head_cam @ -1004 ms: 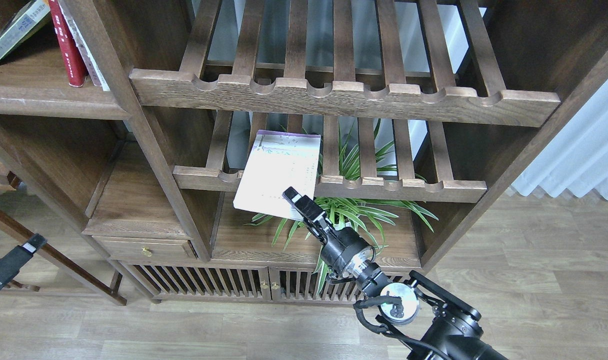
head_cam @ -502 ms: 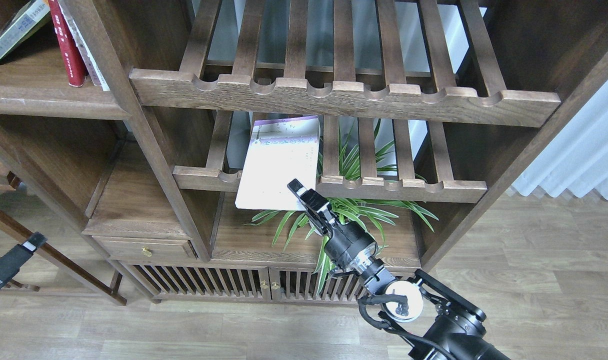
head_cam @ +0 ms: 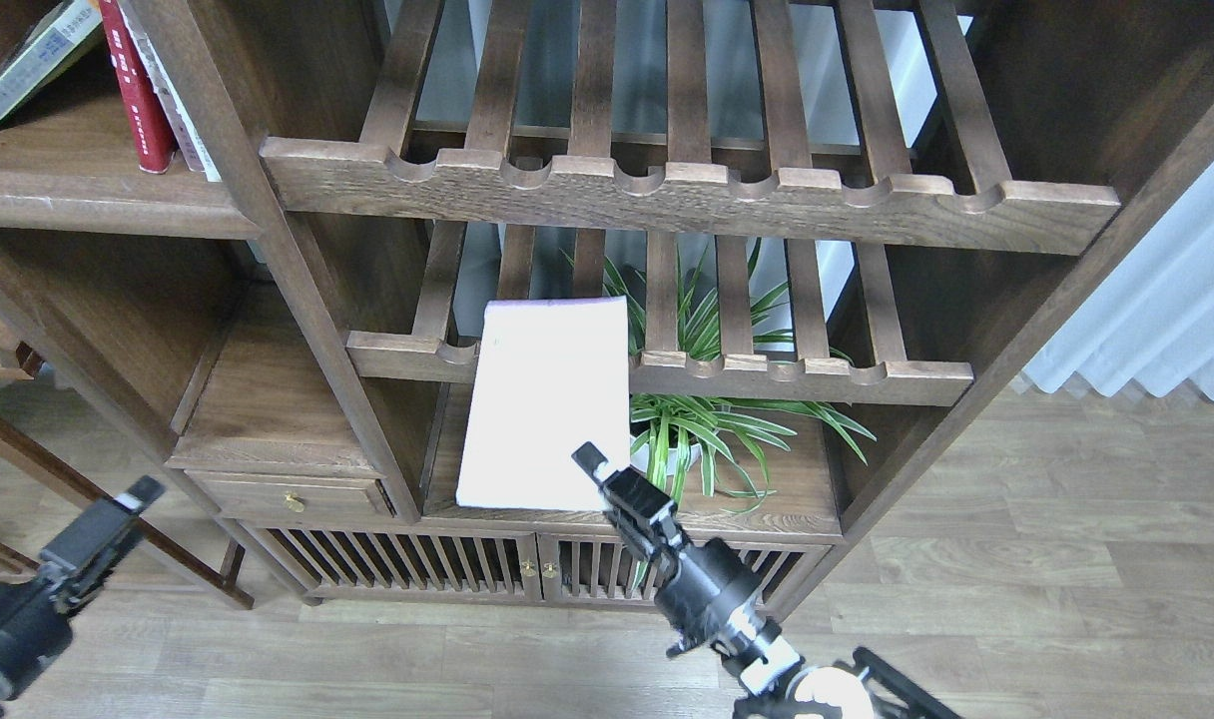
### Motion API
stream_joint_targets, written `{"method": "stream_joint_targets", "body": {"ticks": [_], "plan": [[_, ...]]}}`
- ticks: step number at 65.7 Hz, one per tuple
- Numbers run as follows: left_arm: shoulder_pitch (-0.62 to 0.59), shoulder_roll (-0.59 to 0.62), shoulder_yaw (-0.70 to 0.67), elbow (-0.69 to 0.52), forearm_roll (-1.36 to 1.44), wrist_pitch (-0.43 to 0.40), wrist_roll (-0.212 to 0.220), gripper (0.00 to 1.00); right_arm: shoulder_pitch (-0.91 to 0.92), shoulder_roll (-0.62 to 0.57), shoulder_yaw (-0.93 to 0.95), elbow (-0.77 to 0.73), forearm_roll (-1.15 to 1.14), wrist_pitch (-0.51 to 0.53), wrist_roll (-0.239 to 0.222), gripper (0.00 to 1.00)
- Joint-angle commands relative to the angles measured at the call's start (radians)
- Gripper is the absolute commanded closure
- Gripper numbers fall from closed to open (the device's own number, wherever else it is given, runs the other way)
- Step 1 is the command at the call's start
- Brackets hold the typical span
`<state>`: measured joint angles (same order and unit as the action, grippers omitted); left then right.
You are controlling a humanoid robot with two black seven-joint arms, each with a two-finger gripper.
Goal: Organize books on shelf
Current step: 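Pull the white book off the middle shelf down toward the robot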
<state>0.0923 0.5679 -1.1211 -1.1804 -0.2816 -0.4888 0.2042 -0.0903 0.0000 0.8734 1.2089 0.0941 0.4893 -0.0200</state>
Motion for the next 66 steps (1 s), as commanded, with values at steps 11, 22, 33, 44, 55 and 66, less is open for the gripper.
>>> {"method": "stream_joint_targets", "body": {"ticks": [11,22,33,44,55,66], "plan": [[-0.048,-0.025,0.127,-0.007,-0.065,0.000,-0.002,0.00,-0.052,0.000,-0.002,0.003,-0.020,-0.001,-0.057,0.94],[-0.065,-0.052,0.175,-0.015,-0.077,0.000,-0.002,0.00,-0.071,0.000,-0.011,0.003,-0.042,-0.001,-0.071,0.94],[-0.066,-0.100,0.185,-0.051,-0.077,0.000,-0.002,0.00,-0.075,0.000,-0.024,0.004,-0.048,-0.001,-0.083,0.94],[-0.072,-0.118,0.216,-0.062,-0.077,0.000,0.000,0.00,-0.077,0.000,-0.050,0.006,-0.048,-0.001,-0.090,0.94],[-0.074,-0.132,0.248,-0.065,-0.077,0.000,0.000,0.00,-0.077,0.000,-0.079,0.017,-0.048,-0.001,-0.103,0.94],[-0.074,-0.155,0.265,-0.074,-0.077,0.000,0.000,0.00,-0.077,0.000,-0.108,0.023,-0.048,-0.001,-0.107,0.94]]}}
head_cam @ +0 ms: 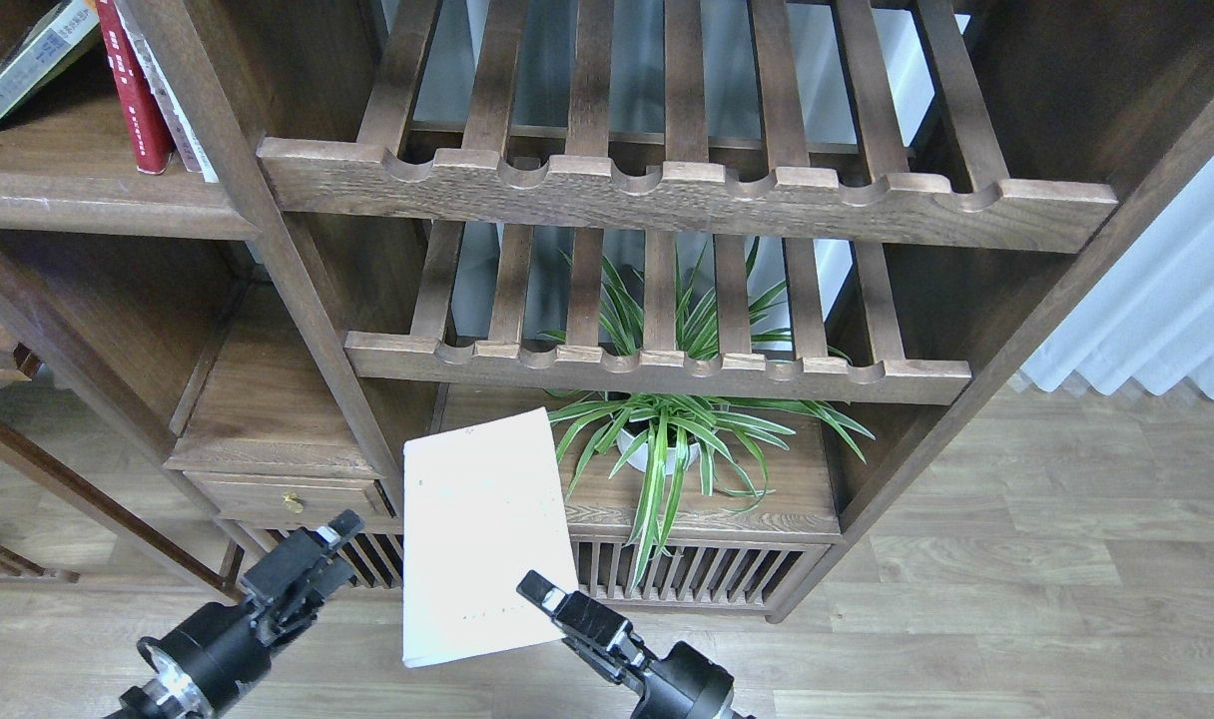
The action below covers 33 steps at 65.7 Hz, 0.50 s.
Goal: Organize books on shelf
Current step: 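Pull the white book off the middle shelf down toward the robot, then grasp the white book with the left gripper beside the right gripper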
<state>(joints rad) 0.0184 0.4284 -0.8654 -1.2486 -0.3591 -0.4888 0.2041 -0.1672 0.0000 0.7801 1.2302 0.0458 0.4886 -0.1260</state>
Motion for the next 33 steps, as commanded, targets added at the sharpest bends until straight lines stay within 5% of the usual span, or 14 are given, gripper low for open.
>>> {"method": "stream_joint_targets", "body": {"ticks": [1,20,33], "plan": [[0.000,-0.019,0.011,-0.009,0.000,0.000,0.000,0.00,0.000,0.000,-0.016,0.002,0.000,0.000,-0.001,0.94],[0.000,-0.051,0.034,-0.038,0.008,0.000,0.006,0.00,0.000,0.000,-0.019,0.002,0.000,0.000,-0.011,0.94],[0.003,-0.062,0.042,-0.068,0.008,0.000,0.001,0.10,0.000,0.000,-0.019,0.002,0.000,0.000,-0.015,0.93]]}}
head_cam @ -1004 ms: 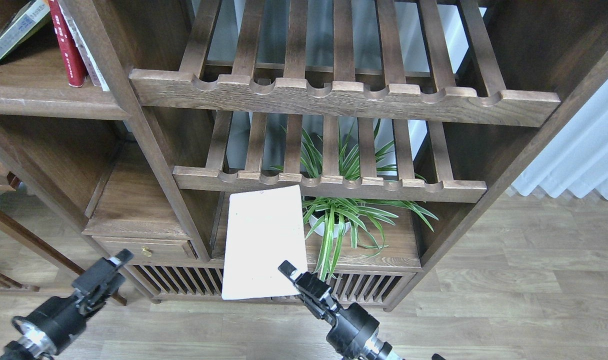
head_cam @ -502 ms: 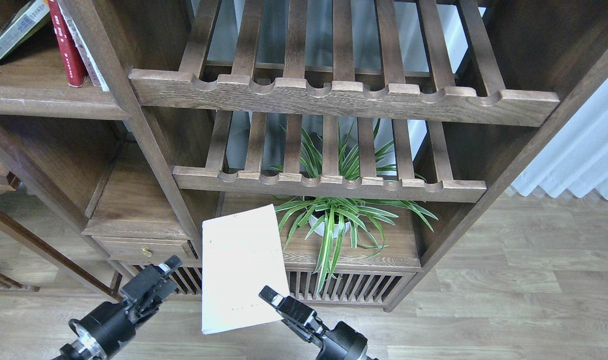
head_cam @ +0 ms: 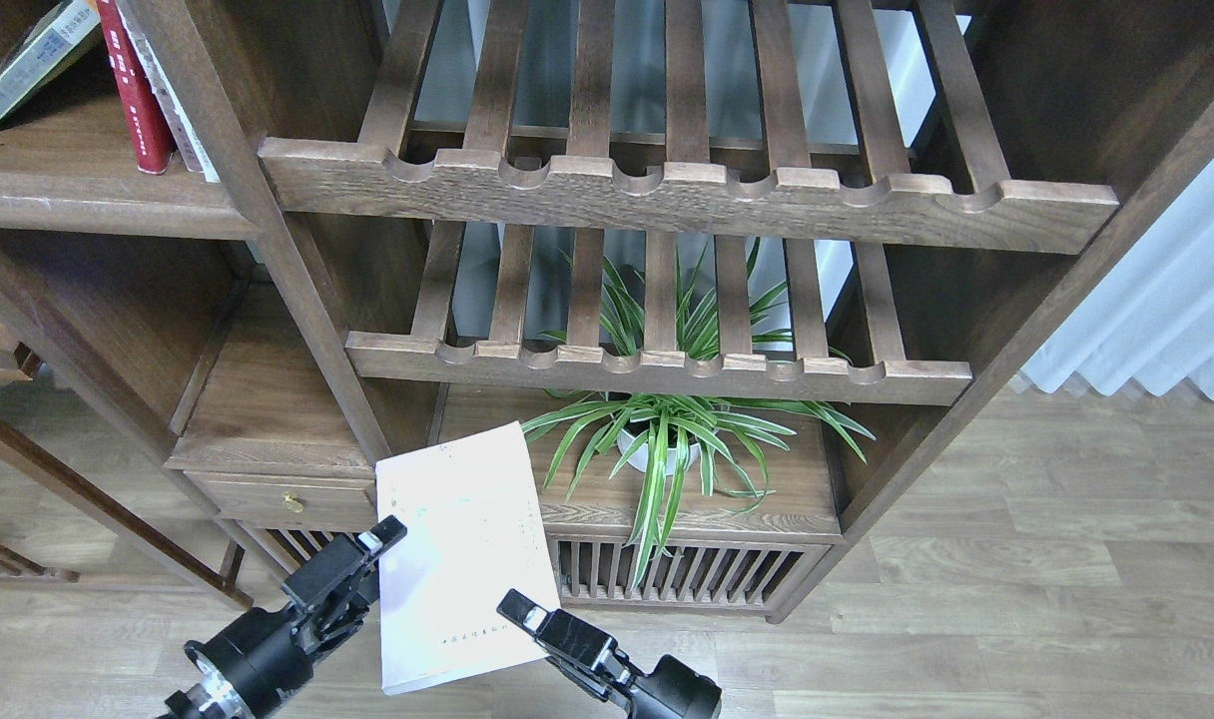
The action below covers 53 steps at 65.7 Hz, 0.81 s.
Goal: Organize books on shelf
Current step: 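Grasp the white book with the left gripper beside the right gripper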
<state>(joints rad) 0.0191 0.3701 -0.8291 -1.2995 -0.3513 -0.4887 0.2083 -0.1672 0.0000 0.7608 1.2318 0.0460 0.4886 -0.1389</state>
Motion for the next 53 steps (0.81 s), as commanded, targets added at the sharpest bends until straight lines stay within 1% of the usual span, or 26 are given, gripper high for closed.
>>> {"method": "stream_joint_targets", "body": {"ticks": [1,4,12,14,16,21,22,24,39,46,50,51,53], "plan": [[0.002,-0.003,0.005,-0.020,-0.002,0.000,-0.003,0.12,0.000,0.000,0.000,0.000,0.000,0.000,-0.002,0.93],[0.002,-0.003,0.007,-0.020,0.000,0.000,-0.003,0.13,0.000,0.000,-0.001,0.000,0.000,0.000,-0.002,0.93],[0.004,-0.016,0.007,-0.026,-0.002,0.000,-0.004,0.20,0.000,0.000,0.000,0.000,0.000,0.000,-0.005,0.93],[0.005,-0.019,0.007,-0.029,-0.002,0.000,-0.006,0.25,0.000,0.000,0.000,0.000,0.000,0.000,-0.005,0.93],[0.007,-0.019,0.007,-0.030,-0.002,0.000,-0.006,0.27,0.000,0.000,0.000,0.000,0.000,0.000,-0.005,0.93],[0.008,-0.020,0.008,-0.030,-0.002,0.000,-0.006,0.39,0.000,0.000,0.000,0.000,0.000,0.000,-0.005,0.93],[0.008,-0.020,0.011,-0.030,-0.002,0.000,-0.006,0.43,0.000,0.000,0.000,0.000,0.000,0.000,-0.005,0.93],[0.008,-0.020,0.019,-0.030,-0.002,0.000,-0.006,0.46,0.000,0.000,0.000,0.000,0.000,0.000,-0.005,0.93],[0.008,-0.019,0.045,-0.032,-0.003,0.000,-0.007,0.56,0.000,0.000,0.002,0.000,0.000,0.000,-0.005,0.92],[0.008,-0.017,0.047,-0.047,-0.003,0.000,-0.023,0.59,0.000,0.000,0.000,0.000,0.000,0.000,-0.005,0.92],[0.008,-0.014,0.048,-0.053,-0.003,0.000,-0.024,0.67,0.000,0.000,0.000,0.000,0.000,0.000,-0.005,0.92],[0.008,-0.013,0.048,-0.057,-0.003,0.000,-0.026,0.71,0.000,0.000,0.002,0.000,0.000,0.000,-0.005,0.92],[0.008,-0.013,0.047,-0.058,-0.003,0.000,-0.026,0.77,0.000,0.000,0.002,0.000,0.000,0.000,-0.005,0.92]]}}
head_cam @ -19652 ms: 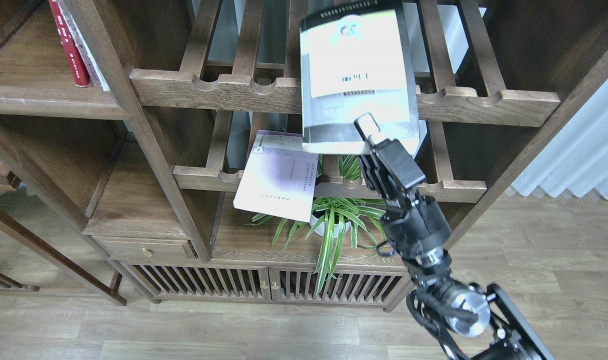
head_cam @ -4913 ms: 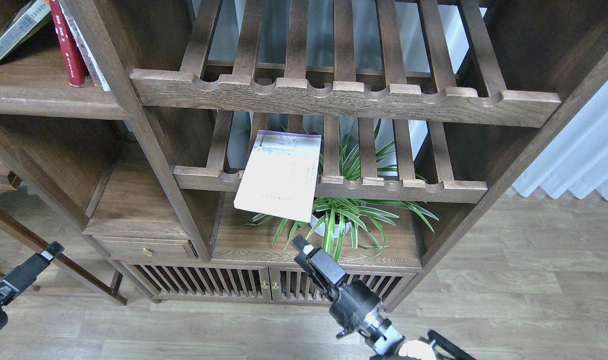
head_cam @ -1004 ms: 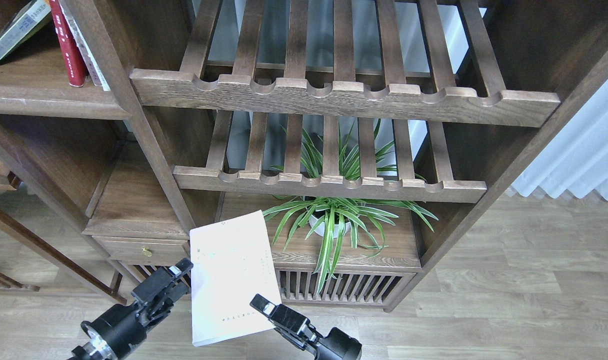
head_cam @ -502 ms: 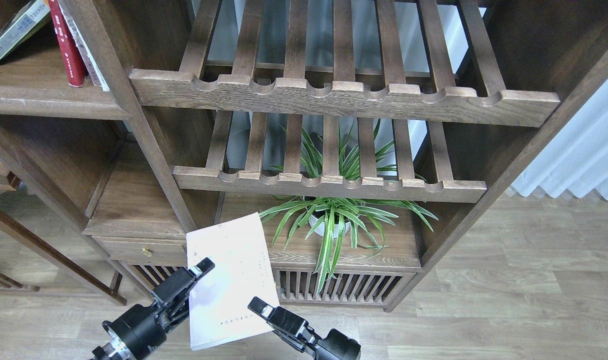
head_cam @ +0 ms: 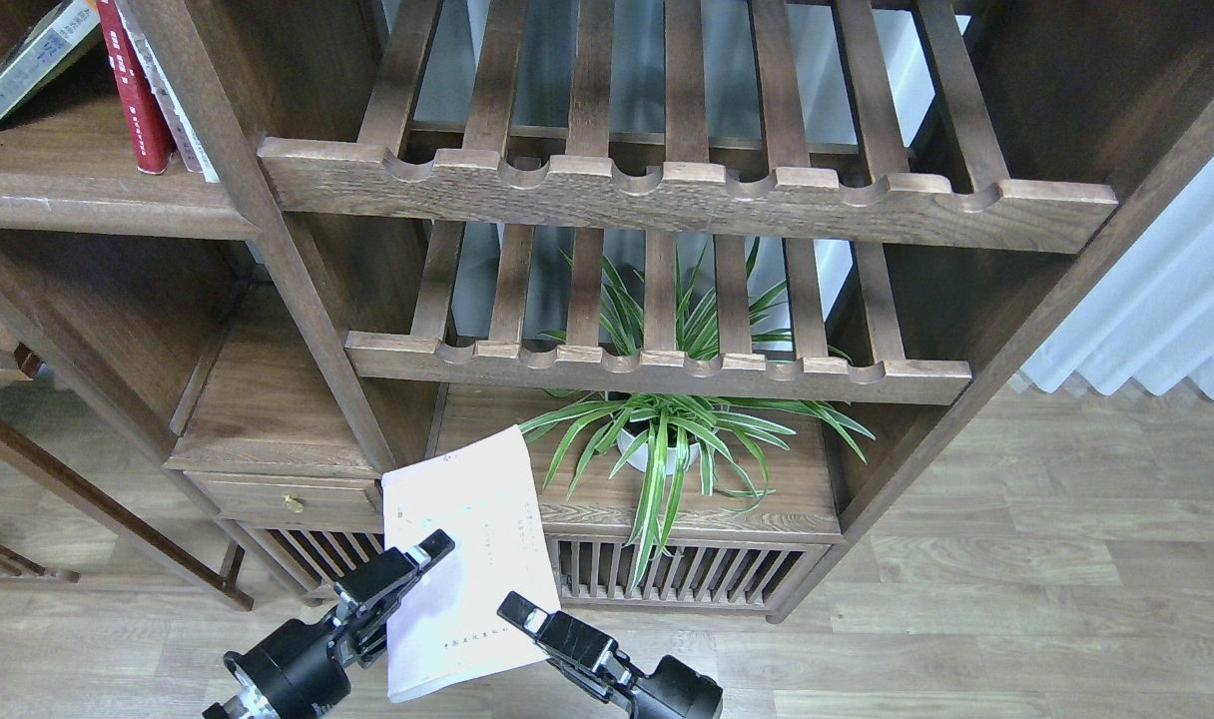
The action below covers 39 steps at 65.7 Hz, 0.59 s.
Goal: Organize books on shelf
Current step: 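Grasp the white book with the left gripper beside the right gripper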
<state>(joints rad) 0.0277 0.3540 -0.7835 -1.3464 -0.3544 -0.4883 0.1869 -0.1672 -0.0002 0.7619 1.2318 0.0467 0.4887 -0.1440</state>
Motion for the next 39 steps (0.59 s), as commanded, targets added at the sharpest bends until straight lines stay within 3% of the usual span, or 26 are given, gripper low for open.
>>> {"method": "stream_joint_targets", "body": {"ticks": [1,5,18,25,33,39], "plan": [[0.000,0.003,0.001,-0.013,0.000,0.000,-0.006,0.79,0.000,0.000,0.000,0.000,-0.001,0.000,0.000,0.92],[0.000,0.005,0.001,-0.014,0.000,0.000,-0.009,0.90,0.000,0.000,0.000,0.000,-0.001,0.000,0.000,0.92],[-0.002,0.016,-0.010,-0.013,0.002,0.000,-0.007,0.92,0.000,0.000,0.011,0.000,-0.001,0.000,0.001,0.88],[0.000,0.040,-0.013,-0.013,-0.001,0.000,-0.010,0.91,0.000,0.000,0.010,0.000,-0.001,0.000,0.001,0.80],[-0.002,0.046,-0.019,-0.011,0.000,0.000,-0.009,0.92,0.000,0.000,0.007,0.000,-0.004,0.000,0.001,0.51],[-0.005,0.049,-0.033,-0.011,0.002,0.000,-0.007,0.92,0.000,0.000,0.010,0.000,-0.039,0.000,0.003,0.16]]}}
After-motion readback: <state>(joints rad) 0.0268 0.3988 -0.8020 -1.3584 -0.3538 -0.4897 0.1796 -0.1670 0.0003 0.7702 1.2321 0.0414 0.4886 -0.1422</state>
